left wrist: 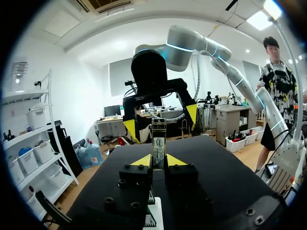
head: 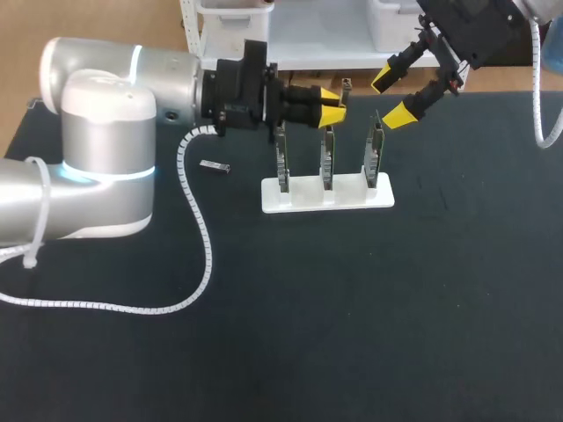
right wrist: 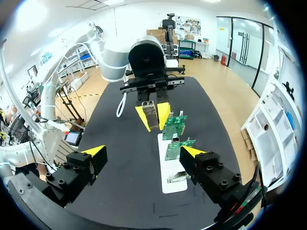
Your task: Pick up the optical module with the left hand, and insert it into the network port with the right hand.
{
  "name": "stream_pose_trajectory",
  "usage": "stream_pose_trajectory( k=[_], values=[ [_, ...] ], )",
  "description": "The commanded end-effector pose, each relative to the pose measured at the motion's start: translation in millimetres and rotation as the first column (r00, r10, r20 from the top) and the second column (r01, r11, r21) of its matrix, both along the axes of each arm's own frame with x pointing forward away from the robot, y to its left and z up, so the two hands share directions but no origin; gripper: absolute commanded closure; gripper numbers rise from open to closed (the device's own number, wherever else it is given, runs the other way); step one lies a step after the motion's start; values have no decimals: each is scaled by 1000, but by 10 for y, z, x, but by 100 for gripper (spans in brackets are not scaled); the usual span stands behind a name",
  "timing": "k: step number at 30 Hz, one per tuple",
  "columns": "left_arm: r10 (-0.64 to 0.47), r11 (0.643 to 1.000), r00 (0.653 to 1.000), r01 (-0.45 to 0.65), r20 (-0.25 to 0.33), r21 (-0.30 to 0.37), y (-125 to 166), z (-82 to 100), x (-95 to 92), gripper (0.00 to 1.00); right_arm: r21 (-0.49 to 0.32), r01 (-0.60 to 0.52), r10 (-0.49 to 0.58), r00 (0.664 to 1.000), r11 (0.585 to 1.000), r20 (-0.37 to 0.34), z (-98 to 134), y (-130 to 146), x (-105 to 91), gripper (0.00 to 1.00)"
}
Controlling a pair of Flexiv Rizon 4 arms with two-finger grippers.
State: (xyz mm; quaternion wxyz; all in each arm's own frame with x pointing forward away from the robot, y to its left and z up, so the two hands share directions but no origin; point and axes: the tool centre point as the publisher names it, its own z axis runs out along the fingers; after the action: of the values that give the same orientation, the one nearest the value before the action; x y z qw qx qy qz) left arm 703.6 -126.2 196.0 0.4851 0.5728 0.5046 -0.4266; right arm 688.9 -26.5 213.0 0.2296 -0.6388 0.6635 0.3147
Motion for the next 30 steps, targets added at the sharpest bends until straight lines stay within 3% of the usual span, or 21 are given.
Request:
stream_pose_trajectory(
  k=[1,7,19,30],
  values=[
    [-3,1000,1000,3,-3,7,-29,1,17,100,1,3,-3,1000,1000,4,-1,-6,-21,0],
    [-3,1000,1000,3,-3,7,-29,1,17,100,1,3,-3,1000,1000,4,-1,-6,-21,0],
    [-3,1000,1000,3,-3,7,-29,1,17,100,-54,-16,20,997,998,73,276,150,-69,0],
    [-3,1000,1000,3,-3,7,-29,1,17,100,3,14,-14,994,1000,109,223,310,-192,0]
  ],
)
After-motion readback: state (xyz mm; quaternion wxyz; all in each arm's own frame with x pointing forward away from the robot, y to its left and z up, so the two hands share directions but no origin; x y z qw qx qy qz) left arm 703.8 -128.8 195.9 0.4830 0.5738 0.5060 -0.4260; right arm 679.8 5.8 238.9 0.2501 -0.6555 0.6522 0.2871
